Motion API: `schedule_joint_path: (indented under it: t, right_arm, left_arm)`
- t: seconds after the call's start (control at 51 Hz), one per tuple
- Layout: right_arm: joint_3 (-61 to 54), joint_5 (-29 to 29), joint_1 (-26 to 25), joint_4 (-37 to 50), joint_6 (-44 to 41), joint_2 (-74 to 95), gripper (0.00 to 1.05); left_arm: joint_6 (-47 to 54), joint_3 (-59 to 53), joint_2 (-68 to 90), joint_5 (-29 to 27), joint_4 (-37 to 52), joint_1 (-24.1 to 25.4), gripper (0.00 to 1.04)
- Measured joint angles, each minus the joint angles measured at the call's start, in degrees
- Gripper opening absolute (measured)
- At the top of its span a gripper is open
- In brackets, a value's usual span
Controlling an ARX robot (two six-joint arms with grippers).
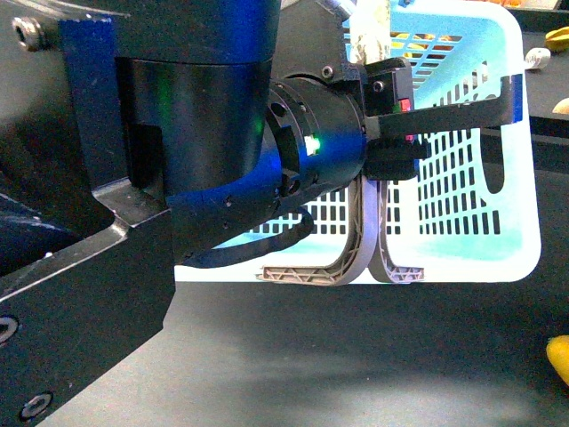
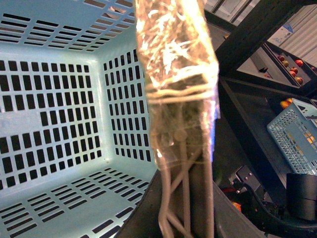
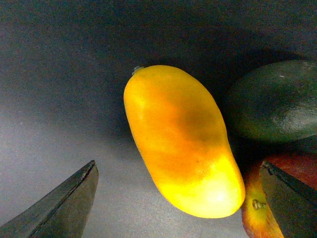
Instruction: Pick mango with right arm and hold basket with left
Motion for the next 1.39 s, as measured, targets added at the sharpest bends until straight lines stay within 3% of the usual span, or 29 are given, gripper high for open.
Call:
schedule_joint_path:
  t: [0.412,0.961,1.196,1.392]
  right_arm:
    - [5.97,3.54,1.49,-2.49,-0.39,4.98,0.97]
    - [8.94,3.56,4.07,-2.64,-0.11,8.79,0.97]
    - [8.9,3.67,4.26,-2.1,0.07,8.79,0.71]
    - [8.35,2.64,3.89,-3.08,0.09,8.09,0.64]
  left_arm:
    - [0.0,0.0,0.0,0.0,0.0,0.0,0.06]
    - [0.0,0.0,0.0,-0.02,0.0,0.0,0.06]
    - [0.0,0.0,0.0,-0.02,0.0,0.0,0.06]
    - [0.0,0.0,0.0,-0.02,0.0,0.0,0.06]
